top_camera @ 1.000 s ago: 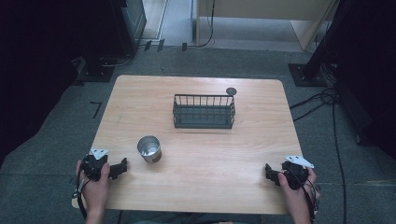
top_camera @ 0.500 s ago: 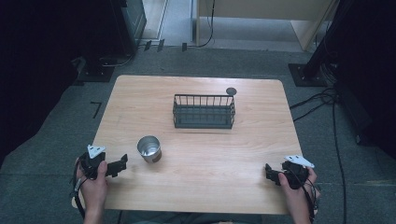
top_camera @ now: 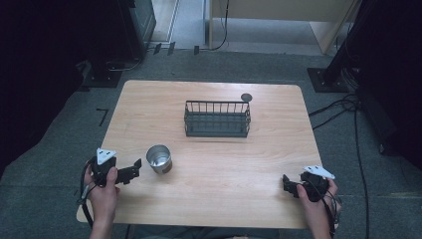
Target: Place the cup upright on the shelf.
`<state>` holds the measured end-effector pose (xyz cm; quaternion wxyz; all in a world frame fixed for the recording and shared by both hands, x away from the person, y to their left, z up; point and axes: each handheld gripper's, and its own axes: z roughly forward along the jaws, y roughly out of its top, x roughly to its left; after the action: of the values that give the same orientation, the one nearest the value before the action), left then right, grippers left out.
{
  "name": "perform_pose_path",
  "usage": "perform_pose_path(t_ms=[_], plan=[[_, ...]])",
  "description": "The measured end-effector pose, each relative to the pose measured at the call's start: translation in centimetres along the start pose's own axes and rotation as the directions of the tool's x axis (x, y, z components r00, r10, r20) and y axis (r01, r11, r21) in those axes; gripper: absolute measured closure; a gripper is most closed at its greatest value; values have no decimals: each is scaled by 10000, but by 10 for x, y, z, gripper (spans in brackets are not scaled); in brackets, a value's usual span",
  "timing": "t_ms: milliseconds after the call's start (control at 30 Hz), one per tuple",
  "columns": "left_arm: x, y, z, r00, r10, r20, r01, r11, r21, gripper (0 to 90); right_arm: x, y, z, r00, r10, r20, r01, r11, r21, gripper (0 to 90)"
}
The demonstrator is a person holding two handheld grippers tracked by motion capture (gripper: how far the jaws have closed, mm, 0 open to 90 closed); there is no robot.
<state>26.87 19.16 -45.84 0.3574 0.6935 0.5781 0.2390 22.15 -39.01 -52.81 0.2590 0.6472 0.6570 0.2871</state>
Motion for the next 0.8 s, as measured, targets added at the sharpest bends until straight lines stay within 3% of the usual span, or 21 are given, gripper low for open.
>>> perform_pose_path(t_ms=[800], plan=[[-48,25,3,9934,762,862,-747,9970,-205,0,0,0,0,10000,6,-4,-6,10000,2,0]])
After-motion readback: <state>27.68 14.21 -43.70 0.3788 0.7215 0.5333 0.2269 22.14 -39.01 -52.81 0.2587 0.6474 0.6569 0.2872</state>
